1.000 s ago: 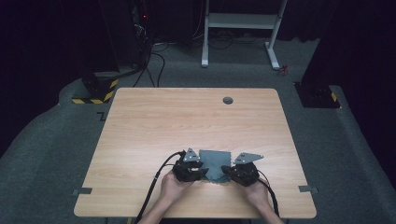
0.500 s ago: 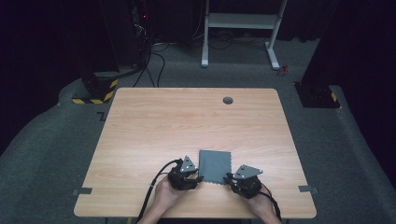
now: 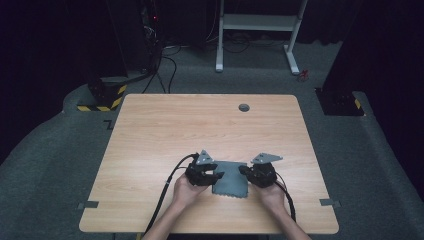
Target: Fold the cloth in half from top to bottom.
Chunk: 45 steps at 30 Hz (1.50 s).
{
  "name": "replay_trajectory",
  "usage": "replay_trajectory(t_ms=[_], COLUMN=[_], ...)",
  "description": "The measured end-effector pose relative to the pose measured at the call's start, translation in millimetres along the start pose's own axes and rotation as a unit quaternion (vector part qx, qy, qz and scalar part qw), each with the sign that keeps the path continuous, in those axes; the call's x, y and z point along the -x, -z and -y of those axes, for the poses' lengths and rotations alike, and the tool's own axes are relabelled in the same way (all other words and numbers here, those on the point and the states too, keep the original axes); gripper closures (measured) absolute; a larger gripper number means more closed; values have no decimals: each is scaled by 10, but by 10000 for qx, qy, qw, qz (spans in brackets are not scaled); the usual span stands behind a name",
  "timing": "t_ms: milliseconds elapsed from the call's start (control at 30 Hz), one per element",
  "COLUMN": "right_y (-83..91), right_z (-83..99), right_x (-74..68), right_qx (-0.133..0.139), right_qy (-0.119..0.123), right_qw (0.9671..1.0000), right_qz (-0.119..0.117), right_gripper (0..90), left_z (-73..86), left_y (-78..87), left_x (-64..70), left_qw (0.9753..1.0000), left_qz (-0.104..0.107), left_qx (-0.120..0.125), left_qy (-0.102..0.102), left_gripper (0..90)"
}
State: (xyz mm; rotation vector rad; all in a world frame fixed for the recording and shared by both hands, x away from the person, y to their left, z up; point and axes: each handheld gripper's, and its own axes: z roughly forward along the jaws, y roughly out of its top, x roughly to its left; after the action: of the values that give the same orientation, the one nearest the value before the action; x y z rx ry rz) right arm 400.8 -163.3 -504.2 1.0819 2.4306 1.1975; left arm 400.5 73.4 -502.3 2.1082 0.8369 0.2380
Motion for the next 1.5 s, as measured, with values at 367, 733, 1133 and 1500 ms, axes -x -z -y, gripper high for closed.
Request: replay_trajectory(t_ms=[367,733,1133,1500], right_y=[-292,-128,-202,-327], right_z=[-66,9,-70,-217], right_x=[190,326,293,349], right_qx=[-240,-143,-487,-397], right_qy=[-415,-413,21,78], right_qw=[9988,9974,9983,9982], right_qz=[133,580,325,446], right_gripper=[864,658,871,878], left_z=[-22,-21,-74,-166], left_y=[-208,-190,-217,-222], left_x=[-199,-339,-320,-487], left_qw=[9984,9947,9973,9962], left_qz=[-366,-886,-470,-691], left_qx=[-252,-337,-457,-379], left_qy=[336,399,338,364], left_gripper=[588,472,837,878])
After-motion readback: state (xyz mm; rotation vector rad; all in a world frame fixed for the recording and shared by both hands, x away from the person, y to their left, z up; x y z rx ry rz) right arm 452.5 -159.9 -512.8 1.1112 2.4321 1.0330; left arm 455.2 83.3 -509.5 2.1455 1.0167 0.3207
